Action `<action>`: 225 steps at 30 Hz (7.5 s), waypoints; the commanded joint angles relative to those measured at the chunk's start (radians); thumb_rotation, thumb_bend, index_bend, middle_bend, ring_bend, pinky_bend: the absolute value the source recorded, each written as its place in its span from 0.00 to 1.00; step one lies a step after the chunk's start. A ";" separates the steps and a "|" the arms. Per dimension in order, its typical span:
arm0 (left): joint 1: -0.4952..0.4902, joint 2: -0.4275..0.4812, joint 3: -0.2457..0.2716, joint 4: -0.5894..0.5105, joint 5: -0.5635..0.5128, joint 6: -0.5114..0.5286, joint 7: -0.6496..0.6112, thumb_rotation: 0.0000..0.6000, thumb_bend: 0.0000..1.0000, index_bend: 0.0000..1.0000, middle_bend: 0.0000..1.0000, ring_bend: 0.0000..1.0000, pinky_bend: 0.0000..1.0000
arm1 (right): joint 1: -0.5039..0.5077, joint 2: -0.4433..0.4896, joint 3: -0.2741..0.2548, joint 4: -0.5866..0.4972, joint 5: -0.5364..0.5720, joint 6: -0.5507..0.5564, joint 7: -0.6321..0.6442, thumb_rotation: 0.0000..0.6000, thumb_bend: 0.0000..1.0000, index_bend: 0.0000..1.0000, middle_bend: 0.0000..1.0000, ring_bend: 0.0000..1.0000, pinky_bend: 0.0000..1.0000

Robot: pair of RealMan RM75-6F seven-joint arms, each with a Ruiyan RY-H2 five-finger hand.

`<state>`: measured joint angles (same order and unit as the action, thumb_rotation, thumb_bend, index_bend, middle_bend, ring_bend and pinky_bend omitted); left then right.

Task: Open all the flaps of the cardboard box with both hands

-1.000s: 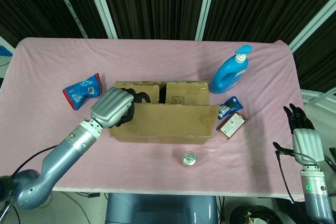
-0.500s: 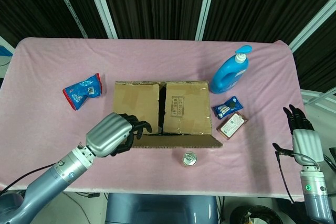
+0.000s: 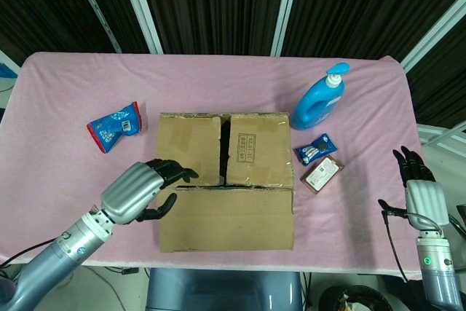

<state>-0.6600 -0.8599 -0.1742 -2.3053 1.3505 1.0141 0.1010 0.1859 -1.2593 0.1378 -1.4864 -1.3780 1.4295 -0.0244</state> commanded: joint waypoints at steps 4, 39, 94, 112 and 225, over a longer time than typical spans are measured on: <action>0.137 -0.021 0.063 0.133 0.129 0.192 0.067 1.00 0.30 0.06 0.08 0.02 0.08 | 0.002 0.002 -0.004 0.007 -0.017 0.004 -0.019 1.00 0.17 0.00 0.00 0.00 0.21; 0.533 -0.290 0.178 0.778 0.173 0.612 -0.242 1.00 0.27 0.00 0.03 0.00 0.06 | 0.510 0.091 0.199 -0.280 -0.048 -0.481 -0.349 1.00 0.99 0.06 0.04 0.01 0.21; 0.541 -0.278 0.140 0.763 0.173 0.533 -0.277 1.00 0.27 0.00 0.03 0.00 0.06 | 0.891 -0.065 0.085 -0.045 -0.090 -0.715 -0.666 1.00 1.00 0.63 0.46 0.11 0.21; 0.546 -0.281 0.136 0.763 0.181 0.532 -0.266 1.00 0.27 0.00 0.03 0.00 0.06 | 0.870 0.150 0.118 -0.229 0.007 -0.687 -0.733 1.00 1.00 0.63 0.44 0.10 0.21; -0.339 -0.216 -0.153 0.488 -0.129 -0.419 0.371 1.00 0.86 0.11 0.19 0.10 0.25 | 0.109 0.163 -0.009 -0.251 0.066 0.027 -0.287 1.00 0.38 0.04 0.02 0.00 0.21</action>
<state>-0.9456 -1.0419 -0.3187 -1.8475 1.2678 0.6454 0.4325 0.2950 -1.0954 0.1278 -1.7398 -1.3113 1.4581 -0.3127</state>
